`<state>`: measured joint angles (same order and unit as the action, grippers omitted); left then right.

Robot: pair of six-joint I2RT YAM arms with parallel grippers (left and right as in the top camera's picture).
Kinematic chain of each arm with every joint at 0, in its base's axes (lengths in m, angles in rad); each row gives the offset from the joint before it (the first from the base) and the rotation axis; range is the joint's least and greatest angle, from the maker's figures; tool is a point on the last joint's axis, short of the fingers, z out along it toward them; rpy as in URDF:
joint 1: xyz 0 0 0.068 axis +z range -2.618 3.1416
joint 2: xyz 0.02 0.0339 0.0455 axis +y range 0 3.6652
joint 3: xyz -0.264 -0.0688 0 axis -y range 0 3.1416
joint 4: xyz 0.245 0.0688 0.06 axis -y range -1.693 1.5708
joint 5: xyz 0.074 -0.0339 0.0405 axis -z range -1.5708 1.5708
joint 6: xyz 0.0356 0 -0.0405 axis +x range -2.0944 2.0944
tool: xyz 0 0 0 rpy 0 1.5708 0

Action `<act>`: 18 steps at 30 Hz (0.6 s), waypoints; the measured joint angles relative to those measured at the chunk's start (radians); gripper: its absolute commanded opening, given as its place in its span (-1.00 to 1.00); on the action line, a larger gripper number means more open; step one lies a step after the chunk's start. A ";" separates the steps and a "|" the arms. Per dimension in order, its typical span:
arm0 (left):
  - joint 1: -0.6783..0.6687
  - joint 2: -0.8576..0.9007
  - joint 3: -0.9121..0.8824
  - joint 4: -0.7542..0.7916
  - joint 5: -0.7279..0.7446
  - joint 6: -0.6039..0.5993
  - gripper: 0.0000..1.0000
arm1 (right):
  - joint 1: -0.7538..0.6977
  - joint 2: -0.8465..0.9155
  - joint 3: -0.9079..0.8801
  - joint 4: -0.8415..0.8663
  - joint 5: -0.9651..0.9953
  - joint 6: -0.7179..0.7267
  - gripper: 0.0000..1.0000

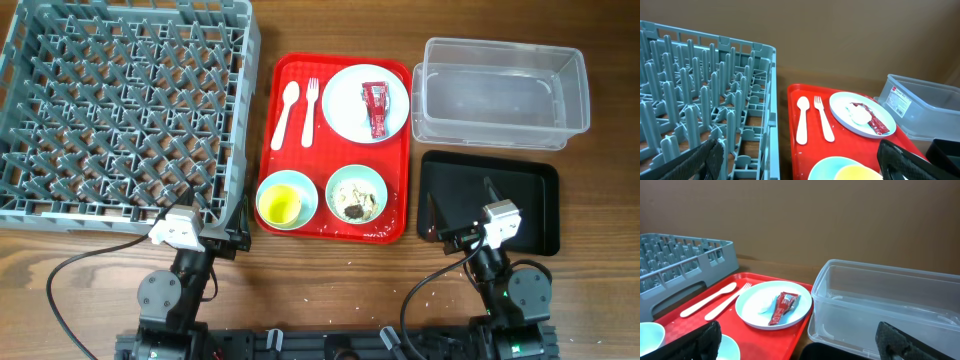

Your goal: Sort waste into correct bins and load items into the dishwasher rack

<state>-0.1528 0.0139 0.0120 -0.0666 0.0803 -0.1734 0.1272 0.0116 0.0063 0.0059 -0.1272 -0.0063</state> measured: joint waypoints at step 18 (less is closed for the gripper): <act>-0.003 0.017 0.145 0.094 0.182 -0.220 1.00 | 0.000 0.054 0.224 -0.161 -0.303 0.335 0.99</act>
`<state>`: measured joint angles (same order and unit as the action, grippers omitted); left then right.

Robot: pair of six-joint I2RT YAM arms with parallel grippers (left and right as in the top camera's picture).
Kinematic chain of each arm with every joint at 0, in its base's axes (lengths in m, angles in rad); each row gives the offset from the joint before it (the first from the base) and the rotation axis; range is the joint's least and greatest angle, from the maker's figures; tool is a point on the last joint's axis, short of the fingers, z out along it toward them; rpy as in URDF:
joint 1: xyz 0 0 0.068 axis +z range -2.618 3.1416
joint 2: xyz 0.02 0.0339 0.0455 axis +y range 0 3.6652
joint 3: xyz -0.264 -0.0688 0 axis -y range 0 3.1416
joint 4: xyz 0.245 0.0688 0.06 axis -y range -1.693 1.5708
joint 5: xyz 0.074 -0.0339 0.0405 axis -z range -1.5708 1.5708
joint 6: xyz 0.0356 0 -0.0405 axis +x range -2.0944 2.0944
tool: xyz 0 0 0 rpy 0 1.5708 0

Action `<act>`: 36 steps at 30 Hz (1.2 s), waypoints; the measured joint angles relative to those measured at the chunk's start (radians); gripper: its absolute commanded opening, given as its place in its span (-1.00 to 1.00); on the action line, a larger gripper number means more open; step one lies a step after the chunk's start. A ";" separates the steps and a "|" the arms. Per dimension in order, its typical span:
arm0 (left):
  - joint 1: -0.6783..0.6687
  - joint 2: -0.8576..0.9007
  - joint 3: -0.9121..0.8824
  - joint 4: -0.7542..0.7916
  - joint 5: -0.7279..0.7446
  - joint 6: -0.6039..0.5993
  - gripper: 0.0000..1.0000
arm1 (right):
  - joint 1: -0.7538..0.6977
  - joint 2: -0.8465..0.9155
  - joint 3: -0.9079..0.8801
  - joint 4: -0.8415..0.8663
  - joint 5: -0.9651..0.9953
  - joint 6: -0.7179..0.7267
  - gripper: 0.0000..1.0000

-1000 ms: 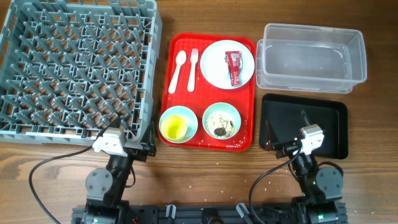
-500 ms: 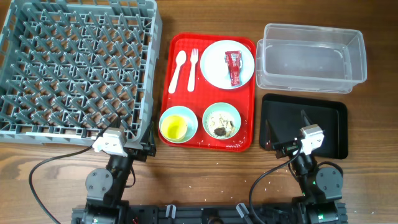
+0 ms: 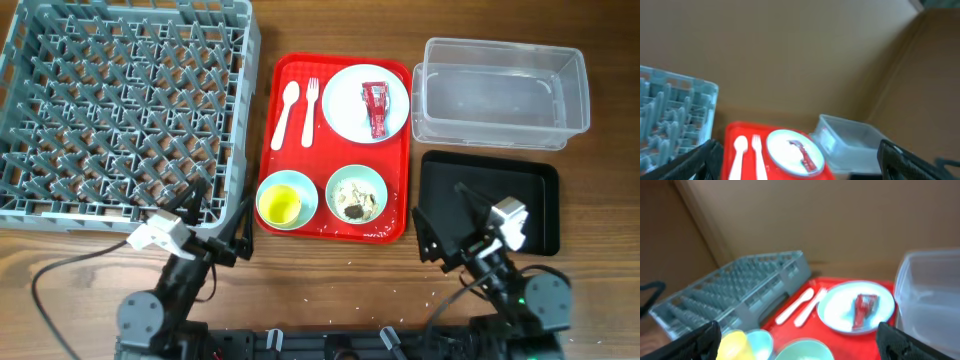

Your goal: Sort waste into correct bins and load items into the dishwasher rack

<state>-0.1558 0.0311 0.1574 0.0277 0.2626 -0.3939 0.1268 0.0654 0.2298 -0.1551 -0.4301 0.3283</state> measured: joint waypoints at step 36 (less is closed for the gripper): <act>-0.002 0.834 0.926 -0.809 0.002 0.105 1.00 | 0.259 2.010 1.192 -0.218 0.409 -0.026 -0.04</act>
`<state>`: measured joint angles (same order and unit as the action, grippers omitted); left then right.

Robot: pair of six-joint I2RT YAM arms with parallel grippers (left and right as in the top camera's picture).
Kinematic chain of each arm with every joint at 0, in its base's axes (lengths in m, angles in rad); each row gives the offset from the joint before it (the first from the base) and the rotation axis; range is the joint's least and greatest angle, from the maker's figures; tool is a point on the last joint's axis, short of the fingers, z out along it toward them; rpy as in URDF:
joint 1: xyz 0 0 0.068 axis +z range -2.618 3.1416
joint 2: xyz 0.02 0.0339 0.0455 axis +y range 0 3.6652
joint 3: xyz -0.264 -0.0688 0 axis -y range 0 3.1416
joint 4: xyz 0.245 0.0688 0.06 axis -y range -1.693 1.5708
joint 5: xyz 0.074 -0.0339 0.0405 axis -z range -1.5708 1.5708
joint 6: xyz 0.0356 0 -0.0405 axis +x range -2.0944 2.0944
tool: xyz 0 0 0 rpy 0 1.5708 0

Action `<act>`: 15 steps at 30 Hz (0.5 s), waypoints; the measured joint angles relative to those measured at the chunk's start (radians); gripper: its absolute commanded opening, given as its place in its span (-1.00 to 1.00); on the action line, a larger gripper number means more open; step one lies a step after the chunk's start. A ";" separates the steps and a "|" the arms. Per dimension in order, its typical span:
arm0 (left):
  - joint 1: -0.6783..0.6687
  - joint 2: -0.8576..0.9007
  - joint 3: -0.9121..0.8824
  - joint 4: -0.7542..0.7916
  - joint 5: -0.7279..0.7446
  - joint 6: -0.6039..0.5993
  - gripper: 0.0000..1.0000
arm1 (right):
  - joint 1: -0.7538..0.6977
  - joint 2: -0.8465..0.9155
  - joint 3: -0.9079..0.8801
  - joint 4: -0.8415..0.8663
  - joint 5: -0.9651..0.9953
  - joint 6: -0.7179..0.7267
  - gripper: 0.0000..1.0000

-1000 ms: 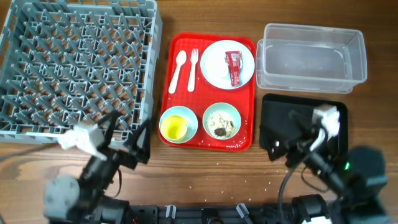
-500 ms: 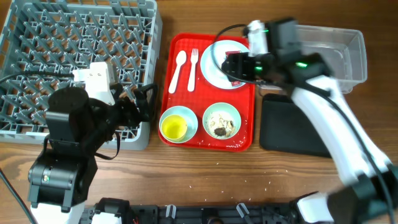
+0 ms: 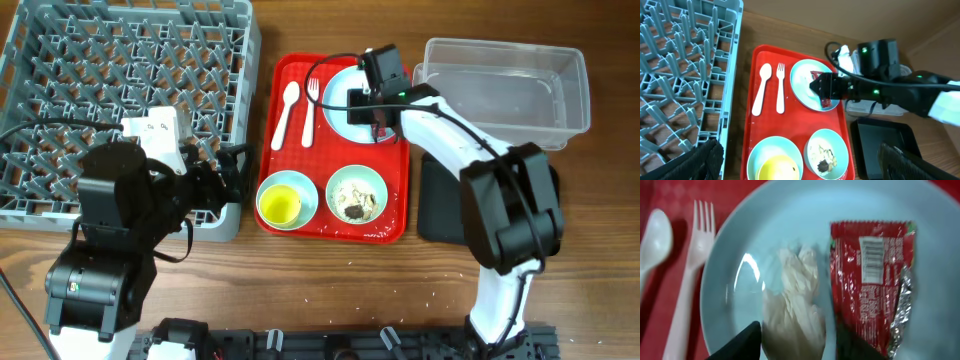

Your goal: Sort waste into correct bins and load items into the dishwasher rack

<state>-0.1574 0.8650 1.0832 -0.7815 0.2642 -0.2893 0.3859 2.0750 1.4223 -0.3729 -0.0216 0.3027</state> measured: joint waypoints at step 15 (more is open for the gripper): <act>0.000 0.000 0.000 0.000 0.000 0.000 1.00 | -0.050 -0.324 0.018 -0.141 0.024 0.014 -0.91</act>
<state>-0.1574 0.8650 1.0832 -0.7815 0.2642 -0.2893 0.3363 1.7508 1.4403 -0.5140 0.0029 0.3168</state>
